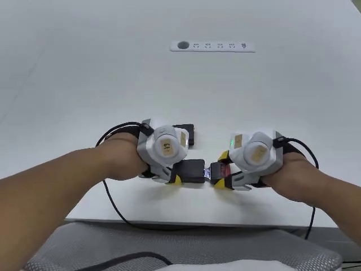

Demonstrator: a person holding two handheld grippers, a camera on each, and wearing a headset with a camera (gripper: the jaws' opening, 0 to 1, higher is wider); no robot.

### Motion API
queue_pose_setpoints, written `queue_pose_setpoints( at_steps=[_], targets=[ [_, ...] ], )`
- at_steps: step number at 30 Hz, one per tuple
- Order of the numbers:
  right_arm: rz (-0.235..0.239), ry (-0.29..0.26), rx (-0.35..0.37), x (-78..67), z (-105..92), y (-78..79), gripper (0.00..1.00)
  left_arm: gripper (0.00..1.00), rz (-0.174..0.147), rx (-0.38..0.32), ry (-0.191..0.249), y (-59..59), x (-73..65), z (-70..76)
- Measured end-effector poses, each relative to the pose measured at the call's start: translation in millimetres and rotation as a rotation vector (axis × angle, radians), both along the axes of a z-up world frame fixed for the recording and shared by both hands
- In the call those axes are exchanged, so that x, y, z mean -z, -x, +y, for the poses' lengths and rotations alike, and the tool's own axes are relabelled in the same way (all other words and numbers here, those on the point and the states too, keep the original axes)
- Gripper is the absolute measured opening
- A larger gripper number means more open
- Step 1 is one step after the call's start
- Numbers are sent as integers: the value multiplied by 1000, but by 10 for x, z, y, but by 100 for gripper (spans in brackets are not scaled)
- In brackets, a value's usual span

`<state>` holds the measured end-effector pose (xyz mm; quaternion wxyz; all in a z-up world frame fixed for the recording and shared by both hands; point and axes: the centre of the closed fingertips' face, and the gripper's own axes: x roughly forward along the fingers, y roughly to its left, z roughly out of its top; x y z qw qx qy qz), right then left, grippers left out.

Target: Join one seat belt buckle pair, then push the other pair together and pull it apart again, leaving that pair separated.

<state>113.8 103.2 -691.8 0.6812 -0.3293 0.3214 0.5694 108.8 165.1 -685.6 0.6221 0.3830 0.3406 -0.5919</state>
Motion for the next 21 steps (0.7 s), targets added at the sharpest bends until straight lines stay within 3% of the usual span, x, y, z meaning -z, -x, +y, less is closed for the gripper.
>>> queue_pose_setpoints(
  at_steps=[21],
  targets=[
    [1, 5, 12, 18, 8, 0, 33, 30, -8, -14, 9, 49, 16, 3]
  ],
)
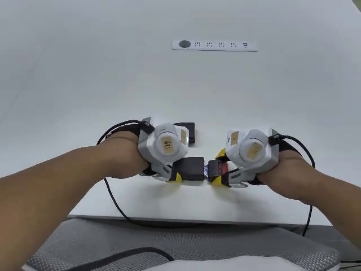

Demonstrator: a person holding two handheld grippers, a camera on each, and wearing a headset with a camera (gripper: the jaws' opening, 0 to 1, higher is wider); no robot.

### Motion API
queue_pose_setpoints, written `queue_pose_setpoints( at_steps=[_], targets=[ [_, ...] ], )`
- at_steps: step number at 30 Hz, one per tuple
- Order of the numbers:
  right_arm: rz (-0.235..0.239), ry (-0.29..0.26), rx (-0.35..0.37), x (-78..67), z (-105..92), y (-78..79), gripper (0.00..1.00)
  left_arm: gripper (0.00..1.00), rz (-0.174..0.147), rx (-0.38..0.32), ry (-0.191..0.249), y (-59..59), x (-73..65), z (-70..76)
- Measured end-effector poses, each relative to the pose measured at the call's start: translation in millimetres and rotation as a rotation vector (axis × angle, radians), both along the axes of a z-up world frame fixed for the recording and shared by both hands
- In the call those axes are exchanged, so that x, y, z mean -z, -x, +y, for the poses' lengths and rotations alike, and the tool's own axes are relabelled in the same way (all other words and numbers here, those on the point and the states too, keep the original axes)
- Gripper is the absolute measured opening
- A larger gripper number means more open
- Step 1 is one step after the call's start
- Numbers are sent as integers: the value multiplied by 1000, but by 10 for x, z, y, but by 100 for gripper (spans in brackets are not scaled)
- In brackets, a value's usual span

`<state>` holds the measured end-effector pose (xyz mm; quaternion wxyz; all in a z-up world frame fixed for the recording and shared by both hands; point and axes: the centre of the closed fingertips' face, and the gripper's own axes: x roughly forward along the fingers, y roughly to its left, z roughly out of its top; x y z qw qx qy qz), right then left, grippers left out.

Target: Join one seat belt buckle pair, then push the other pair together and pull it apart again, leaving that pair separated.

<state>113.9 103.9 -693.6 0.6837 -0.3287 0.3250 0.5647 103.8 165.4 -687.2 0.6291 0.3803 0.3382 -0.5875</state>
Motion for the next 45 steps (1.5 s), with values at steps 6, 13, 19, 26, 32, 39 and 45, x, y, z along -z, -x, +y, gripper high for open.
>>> queue_pose_setpoints(
  at_steps=[6, 13, 19, 26, 32, 39, 45],
  targets=[
    [-16, 18, -22, -19, -28, 5, 32, 30, -2, -12, 17, 4, -9, 30],
    [-29, 39, -36, -13, -32, 3, 32, 30, 3, -11, 31, -26, 8, 55],
    [-26, 32, -34, -11, -23, -4, 32, 30, 5, -13, 27, -51, 16, 59],
    [-15, 41, -41, -34, -11, 10, 33, 30, 5, -9, 31, -42, -5, 65],
    [-4, 56, -50, -27, -13, 8, 33, 30, 10, -2, 16, -29, -29, 48],
    [-1, 55, -45, -31, -7, 10, 33, 30, 15, -13, 26, -52, -16, 66],
    [12, 50, -24, -30, -4, -2, 34, 31, 14, -29, 23, -59, -10, 59]
  ],
)
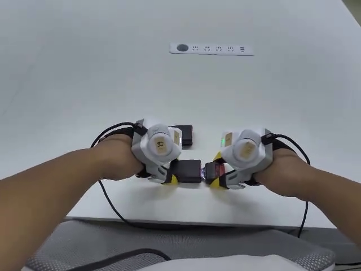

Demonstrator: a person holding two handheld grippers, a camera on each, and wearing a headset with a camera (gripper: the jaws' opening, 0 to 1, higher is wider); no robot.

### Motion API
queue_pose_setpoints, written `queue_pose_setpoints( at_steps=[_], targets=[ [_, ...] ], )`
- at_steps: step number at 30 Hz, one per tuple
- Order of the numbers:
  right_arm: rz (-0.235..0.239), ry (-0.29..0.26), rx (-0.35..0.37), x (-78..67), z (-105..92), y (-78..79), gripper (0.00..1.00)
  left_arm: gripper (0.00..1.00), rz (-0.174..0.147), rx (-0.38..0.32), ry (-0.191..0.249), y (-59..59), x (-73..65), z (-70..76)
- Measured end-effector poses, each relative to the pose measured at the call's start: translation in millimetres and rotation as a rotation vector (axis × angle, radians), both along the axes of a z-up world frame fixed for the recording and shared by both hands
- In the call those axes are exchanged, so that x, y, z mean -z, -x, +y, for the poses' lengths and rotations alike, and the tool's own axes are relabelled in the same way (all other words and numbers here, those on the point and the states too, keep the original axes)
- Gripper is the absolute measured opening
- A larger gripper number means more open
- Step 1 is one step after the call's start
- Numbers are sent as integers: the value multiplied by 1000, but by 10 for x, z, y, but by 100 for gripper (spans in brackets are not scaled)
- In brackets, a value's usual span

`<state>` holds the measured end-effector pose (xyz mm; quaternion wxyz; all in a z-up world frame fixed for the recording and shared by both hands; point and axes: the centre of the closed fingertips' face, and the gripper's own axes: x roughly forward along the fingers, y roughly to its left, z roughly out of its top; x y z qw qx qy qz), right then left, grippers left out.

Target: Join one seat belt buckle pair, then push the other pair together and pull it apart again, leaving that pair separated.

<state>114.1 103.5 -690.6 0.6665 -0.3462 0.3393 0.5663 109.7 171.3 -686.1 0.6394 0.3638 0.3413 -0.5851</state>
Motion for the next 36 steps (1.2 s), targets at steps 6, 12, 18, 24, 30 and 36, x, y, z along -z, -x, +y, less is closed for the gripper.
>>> queue_pose_setpoints(
  at_steps=[6, 12, 18, 24, 30, 36],
  targets=[
    [-5, -10, 20, -17, -7, 8, 35, 32, 3, -6, 15, -12, 4, 16],
    [-19, -19, 23, -24, 0, -2, 36, 32, 3, -26, 12, -27, 19, 20],
    [-34, -14, 20, -13, 5, -8, 36, 33, 8, -64, 22, -36, 31, 30],
    [-10, 1, -25, -12, -25, 119, 35, 34, -12, -62, 3, -6, -11, 80],
    [12, -19, -25, -124, -103, 126, 33, 35, -2, -76, 38, -55, -126, 88],
    [24, -49, 1, -249, -200, 58, 34, 35, 20, -108, 95, -124, -312, 54]
  ],
)
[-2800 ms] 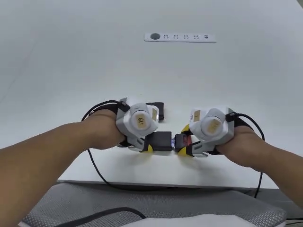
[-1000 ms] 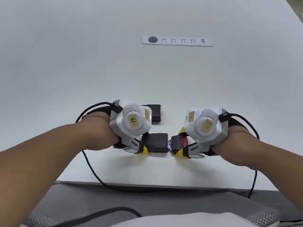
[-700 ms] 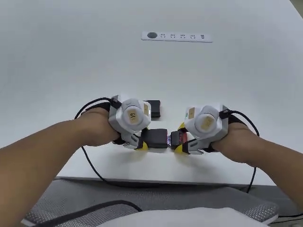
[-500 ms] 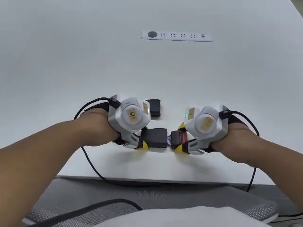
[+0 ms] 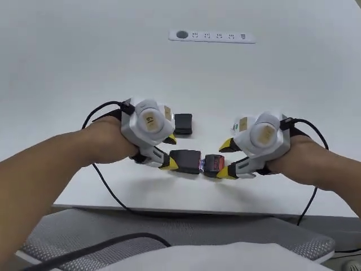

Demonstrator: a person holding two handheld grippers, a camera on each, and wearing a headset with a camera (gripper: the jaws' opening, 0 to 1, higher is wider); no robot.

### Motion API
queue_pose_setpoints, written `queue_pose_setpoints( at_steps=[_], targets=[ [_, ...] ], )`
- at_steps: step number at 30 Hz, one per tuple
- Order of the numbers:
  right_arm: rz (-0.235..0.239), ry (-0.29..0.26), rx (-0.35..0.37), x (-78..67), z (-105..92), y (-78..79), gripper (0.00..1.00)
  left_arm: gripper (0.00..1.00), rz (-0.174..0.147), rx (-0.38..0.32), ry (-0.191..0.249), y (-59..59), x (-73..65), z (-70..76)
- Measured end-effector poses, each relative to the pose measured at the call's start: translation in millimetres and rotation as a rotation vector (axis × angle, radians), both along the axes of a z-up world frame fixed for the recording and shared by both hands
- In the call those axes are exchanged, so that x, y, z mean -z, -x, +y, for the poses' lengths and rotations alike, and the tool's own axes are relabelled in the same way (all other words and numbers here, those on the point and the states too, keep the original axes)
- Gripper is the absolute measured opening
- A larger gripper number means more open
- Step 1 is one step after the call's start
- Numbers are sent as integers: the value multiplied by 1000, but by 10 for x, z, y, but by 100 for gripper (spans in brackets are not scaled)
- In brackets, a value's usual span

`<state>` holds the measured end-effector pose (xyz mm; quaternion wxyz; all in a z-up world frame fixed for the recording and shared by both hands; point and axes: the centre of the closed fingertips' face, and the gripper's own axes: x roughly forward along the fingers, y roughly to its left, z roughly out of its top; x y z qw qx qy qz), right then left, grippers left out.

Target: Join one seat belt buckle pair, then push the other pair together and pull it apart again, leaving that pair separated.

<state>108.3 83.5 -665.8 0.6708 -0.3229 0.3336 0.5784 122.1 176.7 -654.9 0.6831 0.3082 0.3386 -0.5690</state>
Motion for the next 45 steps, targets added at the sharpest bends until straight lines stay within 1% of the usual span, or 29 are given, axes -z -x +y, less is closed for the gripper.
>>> queue_pose_setpoints(
  at_steps=[2, 3, 4, 5, 6, 8, 11, 12, 14, 15, 18, 19, 21, 22, 25, 27, 30, 33, 34, 36, 37, 38, 39, 40, 41, 42, 43, 44, 45],
  targets=[
    [-2, -5, 11, -16, -31, -45, 34, 35, 0, -11, 16, -51, -25, 6],
    [-5, -6, 15, -17, -50, -72, 33, 35, 0, -16, 23, -39, -46, -22],
    [-11, -5, 21, -32, -69, -95, 33, 35, 3, -27, 30, -56, -60, -29],
    [-14, -4, 29, -36, -90, -122, 34, 35, 2, -34, 31, -114, -35, -5],
    [-20, -2, 35, -33, -120, -157, 34, 35, -5, -43, 26, -179, -14, 26],
    [-30, 6, 50, -23, -202, -239, 33, 35, -21, -54, 12, -257, -8, 54],
    [-44, 13, 79, -34, -337, -366, 33, 35, -30, -77, 6, -393, -15, 98],
    [-48, 18, 85, -35, -366, -395, 33, 35, -32, -83, 5, -428, -18, 109],
    [-56, 29, 103, -46, -458, -473, 32, 35, -34, -92, -3, -454, -32, 116],
    [-61, 30, 117, -59, -516, -528, 32, 35, -41, -94, -12, -519, -32, 153],
    [-71, 45, 147, -49, -677, -673, 32, 35, -51, -103, -21, -608, -49, 188],
    [-77, 49, 154, -50, -717, -712, 32, 35, -52, -106, -21, -620, -57, 184],
    [-76, 57, 168, -48, -801, -771, 32, 35, -58, -107, -19, -654, -55, 173],
    [-79, 64, 174, -52, -834, -790, 32, 34, -63, -97, -20, -672, -31, 176],
    [-89, 94, 182, -22, -972, -873, 32, 34, -52, -88, -38, -697, 43, 191],
    [-88, 95, 186, -24, -974, -877, 32, 34, -52, -78, -50, -745, 87, 208],
    [-85, 119, 176, 19, -1010, -898, 33, 34, -48, -73, -54, -825, 115, 204],
    [-80, 132, 167, 65, -1014, -904, 32, 34, -46, -70, -53, -864, 114, 184],
    [-73, 134, 166, 60, -1008, -907, 32, 34, -45, -67, -56, -879, 124, 186],
    [-64, 140, 167, 98, -1011, -938, 32, 34, -35, -58, -58, -877, 136, 176],
    [-59, 142, 169, 116, -1016, -950, 33, 34, -25, -45, -62, -875, 164, 171],
    [-45, 141, 179, 152, -1032, -964, 33, 34, -23, -40, -66, -877, 182, 168],
    [-32, 130, 194, 179, -1031, -986, 33, 33, -31, -33, -69, -906, 220, 157],
    [-23, 127, 201, 187, -1032, -966, 33, 33, -26, -4, -76, -883, 243, 146],
    [-21, 134, 195, 205, -1037, -949, 33, 34, -35, 8, -82, -896, 241, 139],
    [-19, 143, 188, 193, -1025, -944, 33, 33, -35, 8, -83, -903, 244, 139],
    [-17, 145, 187, 193, -1023, -946, 33, 33, -26, 1, -82, -916, 247, 126],
    [-3, 145, 199, 205, -1024, -949, 33, 33, -19, 2, -82, -906, 254, 120],
    [0, 148, 197, 208, -1026, -945, 33, 33, -24, 12, -86, -893, 253, 98]
  ],
)
